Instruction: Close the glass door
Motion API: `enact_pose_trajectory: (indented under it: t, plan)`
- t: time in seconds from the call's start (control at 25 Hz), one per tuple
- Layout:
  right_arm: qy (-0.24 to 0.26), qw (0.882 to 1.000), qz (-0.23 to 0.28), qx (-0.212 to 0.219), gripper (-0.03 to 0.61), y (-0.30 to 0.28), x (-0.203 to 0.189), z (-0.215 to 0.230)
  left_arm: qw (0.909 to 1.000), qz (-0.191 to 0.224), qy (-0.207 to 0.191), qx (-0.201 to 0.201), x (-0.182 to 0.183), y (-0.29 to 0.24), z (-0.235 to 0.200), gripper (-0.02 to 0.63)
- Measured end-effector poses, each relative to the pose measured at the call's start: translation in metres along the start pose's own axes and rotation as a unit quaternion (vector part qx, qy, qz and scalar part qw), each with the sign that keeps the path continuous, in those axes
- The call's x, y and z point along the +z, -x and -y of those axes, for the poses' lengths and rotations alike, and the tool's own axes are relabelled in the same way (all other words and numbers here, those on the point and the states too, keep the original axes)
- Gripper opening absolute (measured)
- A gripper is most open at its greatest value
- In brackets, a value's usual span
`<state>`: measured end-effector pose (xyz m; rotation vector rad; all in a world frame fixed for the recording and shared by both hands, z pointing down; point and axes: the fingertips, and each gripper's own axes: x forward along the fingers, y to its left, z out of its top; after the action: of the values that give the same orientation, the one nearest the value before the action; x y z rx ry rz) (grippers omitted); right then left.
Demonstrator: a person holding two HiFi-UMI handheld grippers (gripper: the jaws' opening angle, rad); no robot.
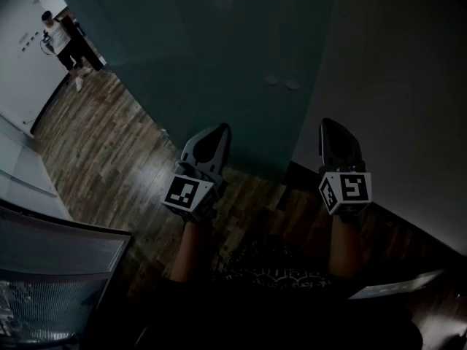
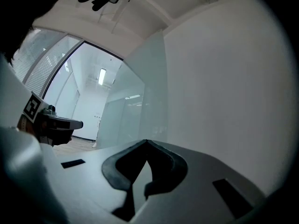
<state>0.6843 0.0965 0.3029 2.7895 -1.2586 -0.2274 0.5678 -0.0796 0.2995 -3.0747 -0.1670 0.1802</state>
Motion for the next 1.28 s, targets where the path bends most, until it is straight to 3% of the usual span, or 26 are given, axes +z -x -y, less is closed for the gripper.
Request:
enact_pose_trajectory:
  t: [0.6, 0.88, 1.08, 1.28]
  plan:
    - [-0.037, 0.997, -0.030, 0.066, 0.011, -0.091, -0.045, 0.045, 0.9983, -0.036, 0.003, 0.045, -0.031, -0.033, -0.026, 0.002]
    - [-0.074, 0.992, -0.033, 0.096, 0.115, -0.122, -0.058, 0.049, 0.9955, -0.048, 0.002, 0.083, -0.036, -0.019, -0.045, 0.002]
    - [-0.088, 0.987, -0.039, 0.125, 0.130, -0.142, -0.065, 0.046, 0.9932, -0.055, -0.005, 0.102, -0.042, -0.017, -0.052, 0.002]
    - [-0.085, 0.988, -0.042, 0.125, 0.131, -0.139, -0.065, 0.047, 0.9916, -0.063, -0.005, 0.113, -0.044, -0.007, -0.052, 0.002]
